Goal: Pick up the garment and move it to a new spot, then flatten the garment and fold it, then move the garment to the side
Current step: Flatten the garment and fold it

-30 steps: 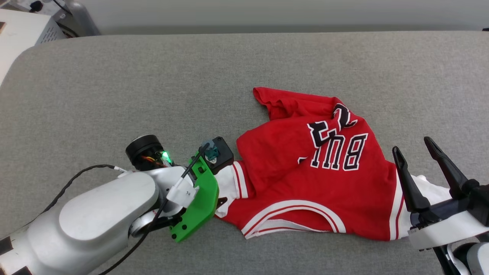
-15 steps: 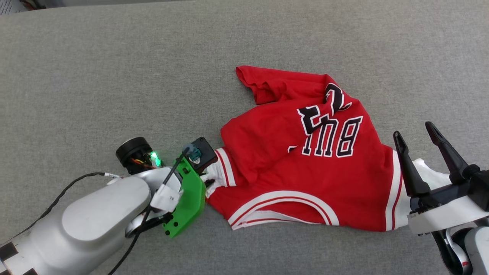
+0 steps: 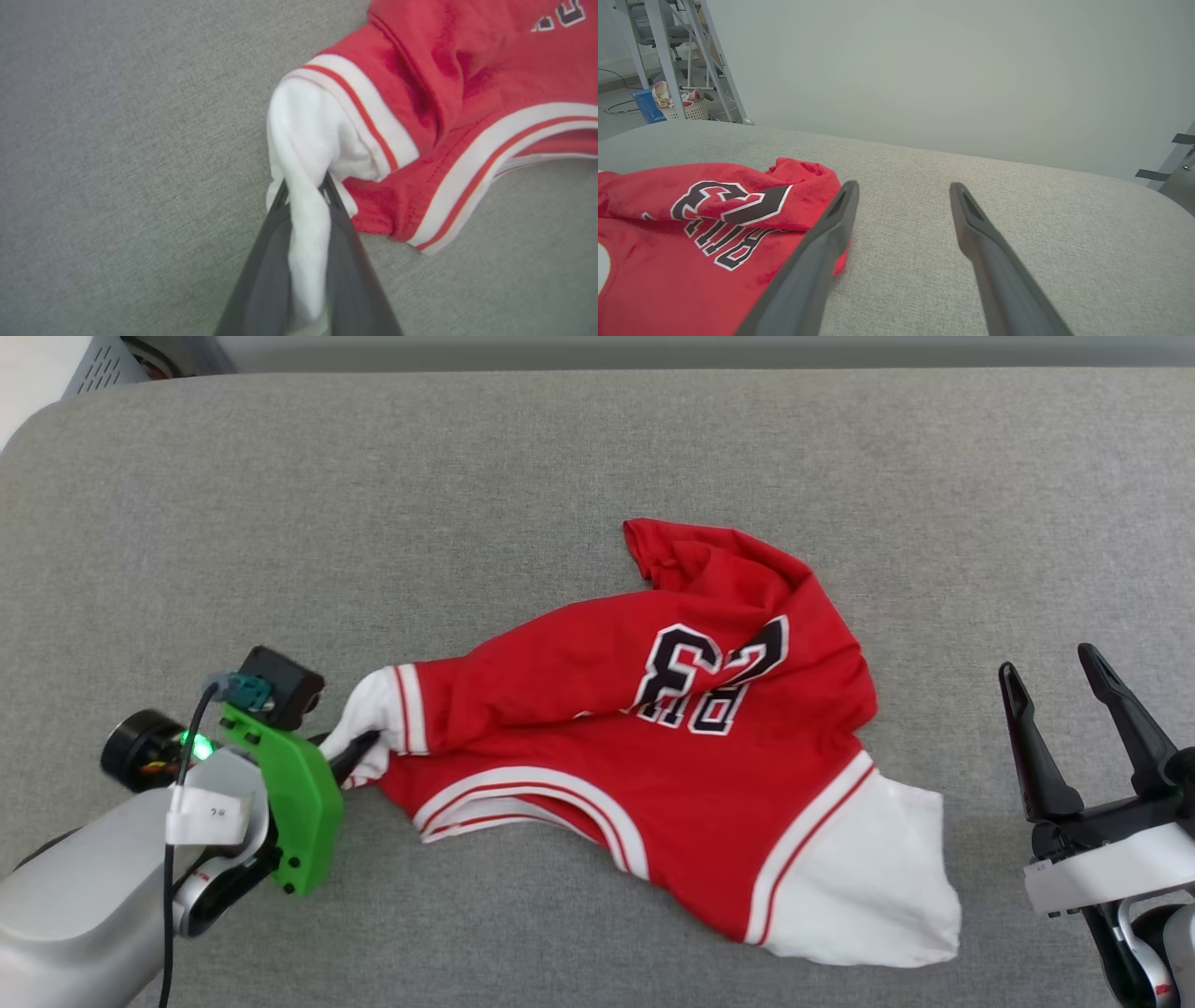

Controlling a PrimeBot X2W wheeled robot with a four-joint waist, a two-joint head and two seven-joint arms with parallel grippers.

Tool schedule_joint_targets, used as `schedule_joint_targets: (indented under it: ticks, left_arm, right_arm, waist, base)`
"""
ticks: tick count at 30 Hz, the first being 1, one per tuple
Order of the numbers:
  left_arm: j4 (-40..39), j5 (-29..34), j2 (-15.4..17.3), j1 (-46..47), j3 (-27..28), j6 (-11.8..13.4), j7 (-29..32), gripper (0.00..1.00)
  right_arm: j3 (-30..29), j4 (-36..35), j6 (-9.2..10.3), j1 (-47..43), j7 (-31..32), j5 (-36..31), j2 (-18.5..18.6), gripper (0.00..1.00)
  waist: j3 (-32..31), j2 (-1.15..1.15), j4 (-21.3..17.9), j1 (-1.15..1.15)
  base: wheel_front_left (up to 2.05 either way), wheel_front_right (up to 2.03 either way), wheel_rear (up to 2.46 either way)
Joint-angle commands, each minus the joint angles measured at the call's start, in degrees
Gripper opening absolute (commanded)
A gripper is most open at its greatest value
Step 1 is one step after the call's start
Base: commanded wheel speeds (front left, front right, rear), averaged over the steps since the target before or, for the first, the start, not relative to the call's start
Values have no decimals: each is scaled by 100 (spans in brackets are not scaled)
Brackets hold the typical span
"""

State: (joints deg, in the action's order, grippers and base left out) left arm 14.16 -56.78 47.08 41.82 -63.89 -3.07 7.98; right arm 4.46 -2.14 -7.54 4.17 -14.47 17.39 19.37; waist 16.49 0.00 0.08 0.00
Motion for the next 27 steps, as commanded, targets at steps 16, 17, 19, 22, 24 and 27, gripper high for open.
schedule_joint_targets:
  ticks: [16,17,19,22,24,27]
  left_arm:
    - [1420,62,-551,-490,121,430,-1202,100]
    - [1427,156,-594,-508,157,564,-1444,100]
    - [1360,283,-659,-575,236,802,-1863,100]
    - [1084,586,-710,-713,477,1298,-2238,100]
    - [744,834,-720,-875,723,1627,-2287,100]
    - [29,1383,-751,-1240,1285,2091,-2294,100]
  right_arm:
    - [-68,150,5,-42,-2,27,141,100]
    - [-95,86,5,-21,2,32,196,100]
    - [-145,-62,5,35,37,58,324,100]
    - [-224,-336,5,197,185,106,591,100]
    - [-198,-501,5,343,390,174,824,100]
    - [11,-687,5,577,818,350,1255,100]
  waist:
    - [-301,0,47,0]
    - [-380,0,77,0]
    - [-515,0,133,0]
    - [-694,0,222,0]
    - [-779,0,270,0]
    - [-848,0,336,0]
  base:
    - [0,0,0]
    - [0,0,0]
    - [0,0,0]
    - [0,0,0]
    - [0,0,0]
    - [0,0,0]
